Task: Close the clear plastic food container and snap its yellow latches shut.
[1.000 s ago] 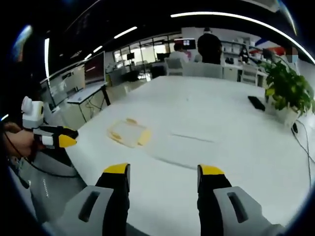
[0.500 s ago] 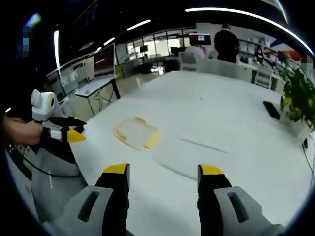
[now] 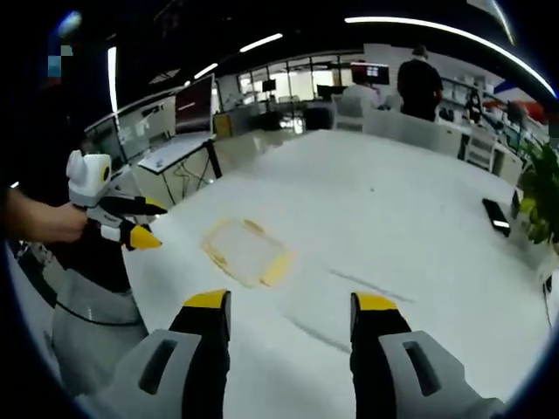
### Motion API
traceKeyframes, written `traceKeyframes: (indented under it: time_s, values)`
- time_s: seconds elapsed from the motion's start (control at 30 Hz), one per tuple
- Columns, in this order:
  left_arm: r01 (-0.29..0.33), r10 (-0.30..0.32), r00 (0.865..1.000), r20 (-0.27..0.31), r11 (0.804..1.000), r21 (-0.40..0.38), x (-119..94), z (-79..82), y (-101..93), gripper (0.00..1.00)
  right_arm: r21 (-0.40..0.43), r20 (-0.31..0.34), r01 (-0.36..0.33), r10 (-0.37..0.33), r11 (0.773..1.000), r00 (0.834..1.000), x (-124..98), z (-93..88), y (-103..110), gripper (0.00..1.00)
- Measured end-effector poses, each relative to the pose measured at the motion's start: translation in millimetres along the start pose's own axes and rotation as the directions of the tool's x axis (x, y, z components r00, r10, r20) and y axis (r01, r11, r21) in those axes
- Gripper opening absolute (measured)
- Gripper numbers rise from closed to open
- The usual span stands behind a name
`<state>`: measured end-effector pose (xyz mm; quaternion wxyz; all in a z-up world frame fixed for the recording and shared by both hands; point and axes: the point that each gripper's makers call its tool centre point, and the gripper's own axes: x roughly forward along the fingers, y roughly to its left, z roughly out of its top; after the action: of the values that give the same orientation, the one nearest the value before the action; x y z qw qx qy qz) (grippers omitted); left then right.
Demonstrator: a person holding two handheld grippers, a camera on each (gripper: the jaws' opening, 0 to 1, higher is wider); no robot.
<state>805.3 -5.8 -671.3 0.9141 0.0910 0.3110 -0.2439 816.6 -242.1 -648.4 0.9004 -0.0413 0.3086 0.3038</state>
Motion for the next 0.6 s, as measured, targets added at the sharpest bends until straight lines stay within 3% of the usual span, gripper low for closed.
traceKeyframes:
  time_s: [0.47,0.6]
  values:
    - [0.094,-0.09,0.995,-0.038,0.988,0.12,21.4,15.7,10.9,0.51,-0.079,-0.044,-0.097,0.094,0.992,0.995,33.3,17.5,8.9,0.52]
    - [0.111,-0.096,0.992,-0.084,0.973,0.202,30.2,9.5,18.4,0.51,-0.108,-0.065,-0.134,0.128,0.985,0.99,46.1,18.9,12.0,0.52]
